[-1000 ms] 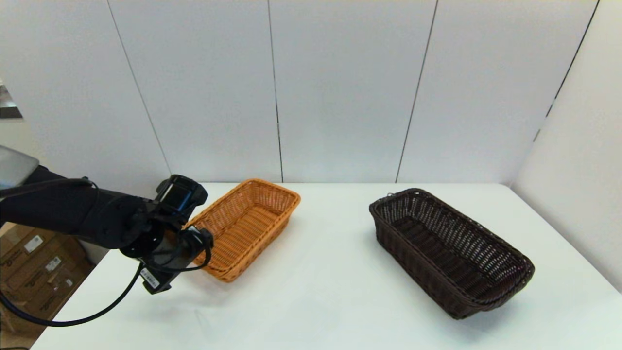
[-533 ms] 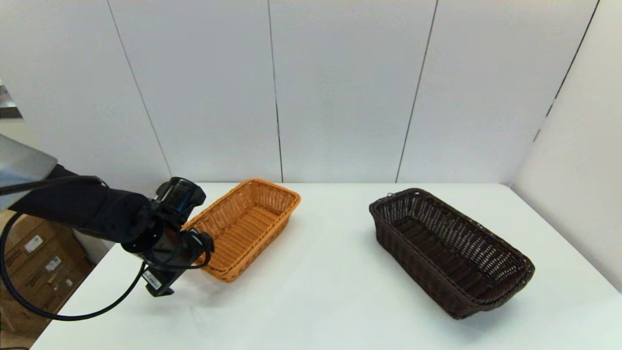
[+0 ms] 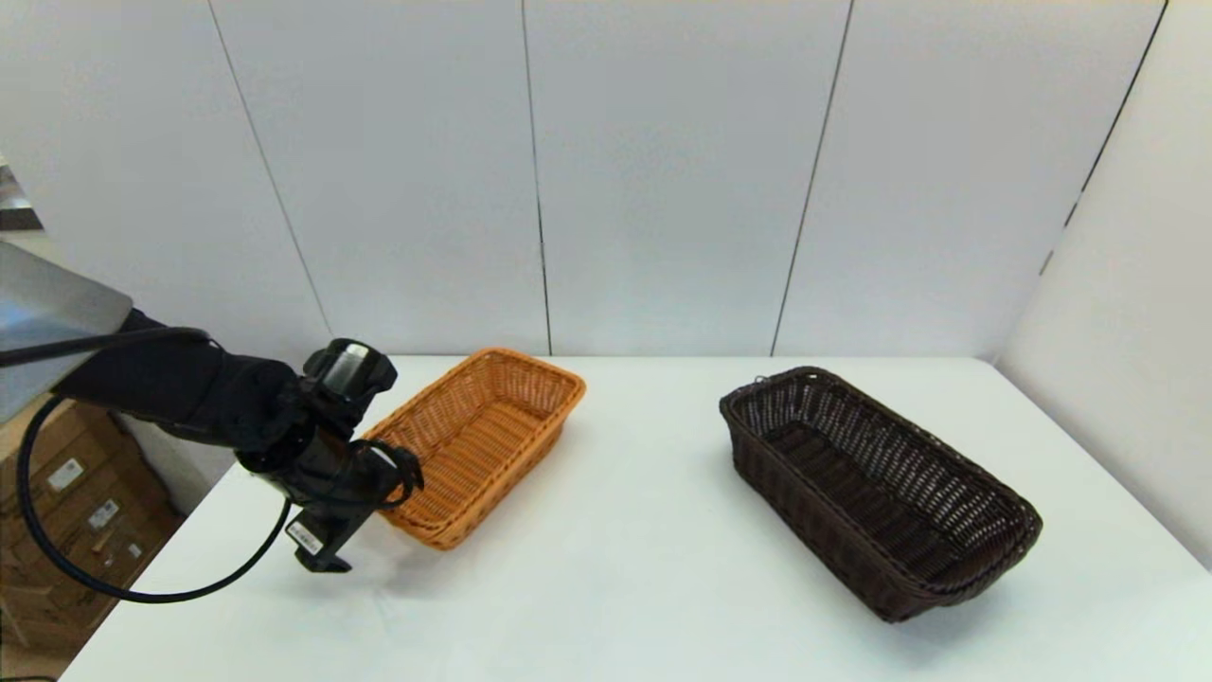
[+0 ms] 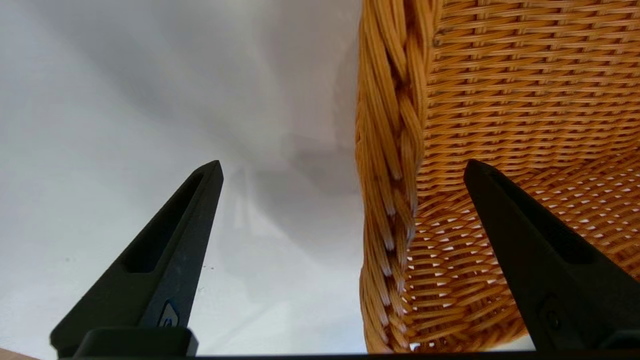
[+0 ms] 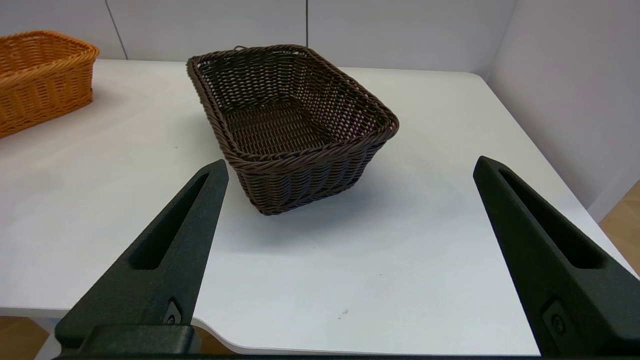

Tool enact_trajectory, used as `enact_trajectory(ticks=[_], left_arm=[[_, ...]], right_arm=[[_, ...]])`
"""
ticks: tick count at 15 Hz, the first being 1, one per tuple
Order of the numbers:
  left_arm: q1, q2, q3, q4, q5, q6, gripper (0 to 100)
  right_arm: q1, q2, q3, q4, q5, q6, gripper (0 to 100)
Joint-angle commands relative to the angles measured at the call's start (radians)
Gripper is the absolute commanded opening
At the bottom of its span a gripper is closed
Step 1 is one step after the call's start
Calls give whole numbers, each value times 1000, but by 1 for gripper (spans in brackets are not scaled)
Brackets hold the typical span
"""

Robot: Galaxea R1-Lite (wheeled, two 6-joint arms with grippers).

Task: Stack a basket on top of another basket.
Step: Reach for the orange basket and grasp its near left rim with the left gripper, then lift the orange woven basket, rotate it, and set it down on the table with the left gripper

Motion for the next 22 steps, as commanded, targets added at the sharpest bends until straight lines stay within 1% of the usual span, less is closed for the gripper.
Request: enact_trajectory(ticks=[1,4,5,10,17,19,21,22], left_arm=[[13,27,-6,2,-13,-7,100],[19,50,-29,17,-15,-7,100],[19,47,-37,30,-16,-5,0],[19,30,-43,37,-36,2,0],[19,28,-40,34,-41,2,0],[19,-1,-37,33,-55,1,0],[19,-58,-34,24,-104,2,0],[19,-78,-26,-1,-110,2,0]], right_arm=[[0,0,0,-1,0,-2,100],[0,0,2,-1,0,-2,100],[0,0,2,-1,0,-1,100],[0,0,0,-1,0,-2,100],[0,0,2,-1,0,-1,100],[0,0,2,-1,0,-1,100],[0,0,2,-1,0,-2,100],[0,0,2,-1,0,-2,100]])
